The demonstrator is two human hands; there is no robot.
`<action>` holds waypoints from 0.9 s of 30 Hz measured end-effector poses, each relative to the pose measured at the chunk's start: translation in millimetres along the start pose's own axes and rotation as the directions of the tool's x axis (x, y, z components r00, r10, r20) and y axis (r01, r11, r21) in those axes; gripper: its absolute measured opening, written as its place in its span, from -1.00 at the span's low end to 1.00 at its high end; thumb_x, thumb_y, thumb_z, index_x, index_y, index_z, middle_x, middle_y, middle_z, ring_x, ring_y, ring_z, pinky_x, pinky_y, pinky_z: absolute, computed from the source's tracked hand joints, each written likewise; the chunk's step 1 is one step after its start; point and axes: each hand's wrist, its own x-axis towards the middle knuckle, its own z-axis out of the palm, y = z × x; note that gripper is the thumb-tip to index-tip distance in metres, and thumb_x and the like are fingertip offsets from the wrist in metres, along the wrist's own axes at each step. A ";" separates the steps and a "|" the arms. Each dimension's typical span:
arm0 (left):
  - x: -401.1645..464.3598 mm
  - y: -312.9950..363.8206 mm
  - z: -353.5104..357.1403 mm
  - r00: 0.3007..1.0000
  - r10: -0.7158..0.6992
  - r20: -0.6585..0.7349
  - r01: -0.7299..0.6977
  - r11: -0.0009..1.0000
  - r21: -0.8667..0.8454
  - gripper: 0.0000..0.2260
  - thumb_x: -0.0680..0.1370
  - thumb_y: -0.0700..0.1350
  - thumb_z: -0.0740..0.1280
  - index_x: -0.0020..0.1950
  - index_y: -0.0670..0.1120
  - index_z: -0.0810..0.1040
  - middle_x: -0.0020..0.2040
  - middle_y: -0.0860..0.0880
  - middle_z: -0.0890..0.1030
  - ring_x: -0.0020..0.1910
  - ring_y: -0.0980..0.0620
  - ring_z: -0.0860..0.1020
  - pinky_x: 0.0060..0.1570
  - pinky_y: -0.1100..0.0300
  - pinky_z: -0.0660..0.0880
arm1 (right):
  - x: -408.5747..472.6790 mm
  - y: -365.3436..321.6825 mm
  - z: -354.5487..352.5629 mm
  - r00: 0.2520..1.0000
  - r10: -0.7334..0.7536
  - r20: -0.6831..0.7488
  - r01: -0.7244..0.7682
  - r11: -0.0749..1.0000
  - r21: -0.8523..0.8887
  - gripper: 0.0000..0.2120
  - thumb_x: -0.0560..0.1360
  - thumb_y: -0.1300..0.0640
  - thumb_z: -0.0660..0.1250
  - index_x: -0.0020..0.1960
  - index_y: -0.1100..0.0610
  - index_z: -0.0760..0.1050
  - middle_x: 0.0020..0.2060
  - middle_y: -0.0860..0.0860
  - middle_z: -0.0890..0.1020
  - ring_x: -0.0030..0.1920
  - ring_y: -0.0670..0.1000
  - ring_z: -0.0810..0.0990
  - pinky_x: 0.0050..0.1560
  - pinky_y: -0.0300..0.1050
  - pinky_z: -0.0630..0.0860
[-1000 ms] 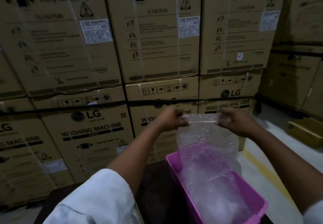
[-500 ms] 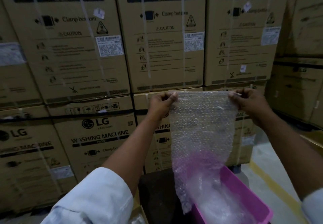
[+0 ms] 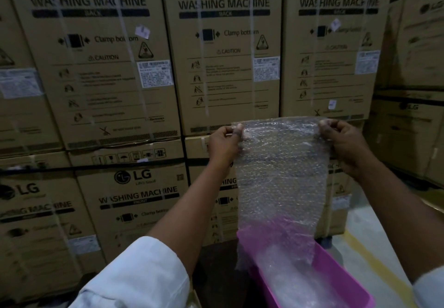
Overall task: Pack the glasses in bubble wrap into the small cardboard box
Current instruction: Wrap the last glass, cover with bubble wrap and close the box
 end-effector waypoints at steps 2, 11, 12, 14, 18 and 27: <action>-2.6 0.5 5.1 0.994 0.046 -0.103 -0.042 0.998 0.044 -0.83 0.57 -0.04 0.35 -0.04 -0.15 0.53 -0.21 -0.05 0.62 -0.32 0.09 0.58 -0.41 0.21 0.57 | -6.8 -0.9 6.9 0.999 -0.004 0.054 0.005 1.000 -0.020 -0.82 0.49 0.12 0.38 0.07 0.12 0.52 -0.16 0.04 0.64 -0.16 0.00 0.62 -0.16 -0.08 0.57; -19.0 7.1 6.9 0.970 0.221 -0.105 -0.200 0.963 0.181 -0.92 0.54 -0.03 0.38 -0.08 0.01 0.51 -0.09 -0.01 0.63 -0.11 0.06 0.62 -0.15 0.14 0.59 | -21.4 -3.8 59.1 0.968 -0.225 -0.113 0.206 0.966 -0.157 -0.89 0.47 0.15 0.43 -0.03 0.07 0.55 -0.11 0.02 0.65 -0.13 -0.04 0.62 -0.16 -0.13 0.58; -18.0 9.1 -0.6 0.975 0.204 -0.092 -0.189 0.970 0.156 -0.92 0.53 -0.03 0.39 -0.09 0.02 0.51 -0.10 -0.03 0.65 -0.11 0.04 0.64 -0.15 0.08 0.62 | -19.3 -7.4 55.9 0.965 -0.231 -0.122 0.210 0.964 -0.163 -0.87 0.48 0.15 0.42 0.02 0.09 0.55 -0.10 0.02 0.65 -0.13 -0.06 0.62 -0.16 -0.15 0.57; -13.9 17.2 -20.1 0.984 0.162 -0.074 -0.155 0.984 0.089 -0.91 0.54 -0.05 0.39 -0.09 -0.03 0.51 -0.13 -0.07 0.66 -0.20 0.01 0.64 -0.24 0.04 0.64 | -12.3 -15.5 43.0 0.969 -0.220 -0.111 0.206 0.970 -0.127 -0.89 0.48 0.15 0.42 -0.01 0.09 0.55 -0.11 0.04 0.65 -0.14 -0.06 0.62 -0.13 -0.14 0.56; -12.4 43.3 -42.6 0.985 0.165 0.056 -0.168 0.985 0.046 -0.88 0.56 -0.09 0.35 -0.05 -0.11 0.47 -0.22 -0.08 0.64 -0.41 0.04 0.56 -0.39 0.11 0.56 | -6.4 -30.6 33.1 0.983 -0.183 0.009 0.182 0.971 -0.157 -0.91 0.48 0.16 0.41 -0.05 0.08 0.52 -0.16 0.00 0.64 -0.14 -0.07 0.61 -0.23 -0.24 0.53; -21.5 63.6 -74.5 0.879 -0.024 0.477 -0.050 0.989 0.141 -0.68 0.47 -0.20 0.44 0.18 -0.20 0.47 -0.07 -0.11 0.63 -0.27 0.04 0.61 -0.32 0.18 0.55 | -15.1 -46.2 37.2 0.986 -0.094 0.137 0.105 0.991 -0.078 -0.75 0.48 0.05 0.36 0.12 0.09 0.45 -0.07 0.04 0.61 -0.10 -0.02 0.60 -0.21 -0.13 0.56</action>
